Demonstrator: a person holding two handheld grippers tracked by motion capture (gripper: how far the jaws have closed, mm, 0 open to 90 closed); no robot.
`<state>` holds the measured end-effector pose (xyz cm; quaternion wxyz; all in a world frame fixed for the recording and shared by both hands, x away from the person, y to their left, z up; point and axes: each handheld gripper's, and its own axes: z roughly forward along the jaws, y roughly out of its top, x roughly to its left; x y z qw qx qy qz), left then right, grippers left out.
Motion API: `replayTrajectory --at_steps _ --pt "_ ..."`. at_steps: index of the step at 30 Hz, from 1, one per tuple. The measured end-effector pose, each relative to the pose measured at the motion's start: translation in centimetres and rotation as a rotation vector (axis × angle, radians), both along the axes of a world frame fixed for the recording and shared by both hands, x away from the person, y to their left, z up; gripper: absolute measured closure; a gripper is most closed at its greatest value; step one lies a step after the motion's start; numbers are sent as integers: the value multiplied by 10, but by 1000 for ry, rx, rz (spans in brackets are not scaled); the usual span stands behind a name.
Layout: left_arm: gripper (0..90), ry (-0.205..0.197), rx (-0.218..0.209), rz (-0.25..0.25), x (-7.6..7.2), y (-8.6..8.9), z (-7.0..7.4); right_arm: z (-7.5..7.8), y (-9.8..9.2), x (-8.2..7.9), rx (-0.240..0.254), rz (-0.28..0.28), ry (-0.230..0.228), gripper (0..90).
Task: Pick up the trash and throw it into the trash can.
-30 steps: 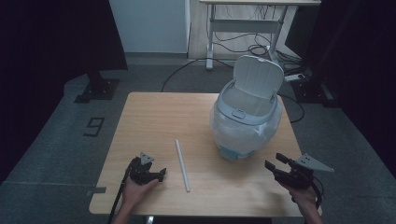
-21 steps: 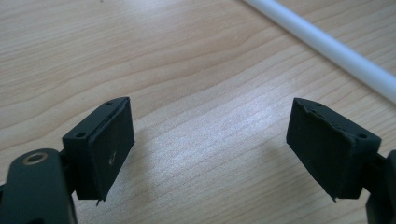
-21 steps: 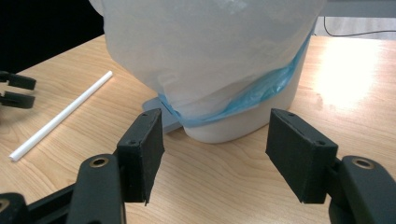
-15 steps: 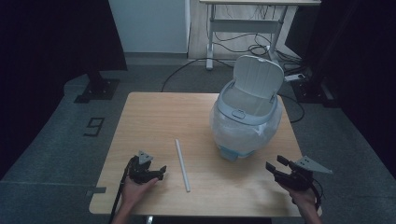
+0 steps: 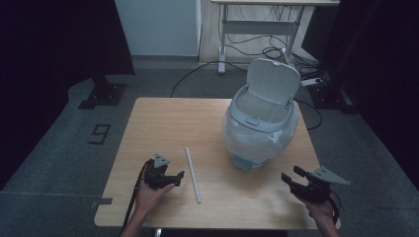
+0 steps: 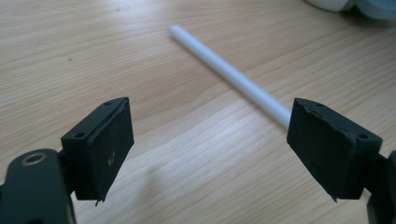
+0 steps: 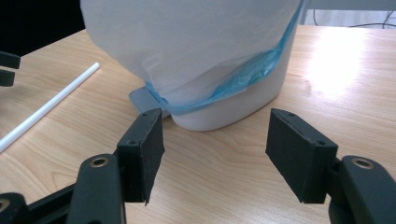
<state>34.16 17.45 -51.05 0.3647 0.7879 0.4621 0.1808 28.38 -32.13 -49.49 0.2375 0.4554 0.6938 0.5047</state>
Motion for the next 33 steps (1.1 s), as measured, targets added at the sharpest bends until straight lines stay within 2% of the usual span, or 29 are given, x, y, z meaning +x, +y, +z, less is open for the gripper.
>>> replayTrajectory --at_steps 7,10,14,25,33 --pt "148 22 21 -19 13 -21 0 -2 -6 -1 8 -33 -5 365" --pt "151 48 46 -14 20 -31 -5 -2 -8 -1 12 -42 -4 366" --pt "158 67 49 -9 28 -38 -11 -2 -8 -2 11 -46 -3 367" --pt "203 103 56 -18 36 -47 -23 -3 -9 -2 6 -50 -3 367" --pt "286 108 82 -11 35 -47 -28 -2 -10 -4 4 -54 -6 367"
